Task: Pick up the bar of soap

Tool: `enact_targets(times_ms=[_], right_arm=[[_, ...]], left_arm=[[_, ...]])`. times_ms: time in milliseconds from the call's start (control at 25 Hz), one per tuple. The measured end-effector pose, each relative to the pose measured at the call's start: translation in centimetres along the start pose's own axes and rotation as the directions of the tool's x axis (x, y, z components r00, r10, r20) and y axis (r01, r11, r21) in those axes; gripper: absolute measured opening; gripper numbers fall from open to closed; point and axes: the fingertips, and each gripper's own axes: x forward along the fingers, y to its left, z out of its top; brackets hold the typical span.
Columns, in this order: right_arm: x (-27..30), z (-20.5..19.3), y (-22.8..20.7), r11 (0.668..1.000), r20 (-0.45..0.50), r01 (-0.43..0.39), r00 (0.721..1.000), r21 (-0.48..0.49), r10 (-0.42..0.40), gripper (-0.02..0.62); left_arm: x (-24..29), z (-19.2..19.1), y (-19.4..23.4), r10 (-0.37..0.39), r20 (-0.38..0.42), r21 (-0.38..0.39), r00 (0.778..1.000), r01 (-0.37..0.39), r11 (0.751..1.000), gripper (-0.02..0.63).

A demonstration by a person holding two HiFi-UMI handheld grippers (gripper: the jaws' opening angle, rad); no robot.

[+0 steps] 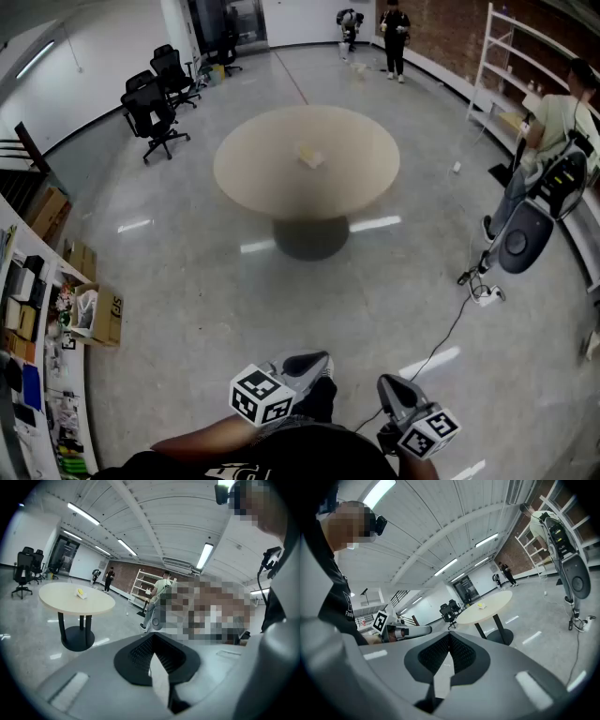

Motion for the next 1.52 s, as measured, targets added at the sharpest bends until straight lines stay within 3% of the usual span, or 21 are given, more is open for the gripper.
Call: enact_targets(times_ms=[280,520,680,840,1000,1280,1520], right_arm=[[6.9,7.7,-5.8,0.999,-0.014,0.012,1.0,-0.045,-0.013,0.006],[13.8,15.9,-9.8,0.987,-0.013,0.01,1.0,-0.158,-0.012,0.006],[17.7,18.1,-12.4,0.984,-0.004,0.012,1.0,-0.176,-0.013,0.006],[20.7,19.2,-15.0,0.987,-0.045,0.005,0.999,-0.163,-0.013,0.006],[24.0,21.1,-19.2,0.99,-0.064,-0.004,0.998,-0.14,-0.005,0.006],[31.4,25.9,-26.2,0.975,-0.132,-0.203,0.973,-0.096,0.189,0.006],[39.0,29.8,-28.7,0.906,-0.241,-0.387,0.908,-0.173,0.342,0.006]], left_arm=[[6.4,7.7,7.9,0.025,0.061,-0.008,0.998,-0.025,1.0,0.006],[11.0,15.6,13.7,-0.001,0.138,0.019,0.99,-0.002,1.0,0.006],[13.9,17.3,16.5,-0.036,0.123,0.063,0.992,0.028,0.998,0.006],[16.1,18.3,18.5,-0.037,0.082,0.048,0.996,0.034,0.998,0.006],[18.9,19.2,22.2,0.014,0.049,0.032,0.999,-0.016,0.999,0.006],[24.8,24.7,27.2,0.195,0.123,-0.007,0.973,-0.196,0.981,0.006],[27.3,28.2,31.7,0.343,0.135,-0.048,0.93,-0.339,0.94,0.006]])
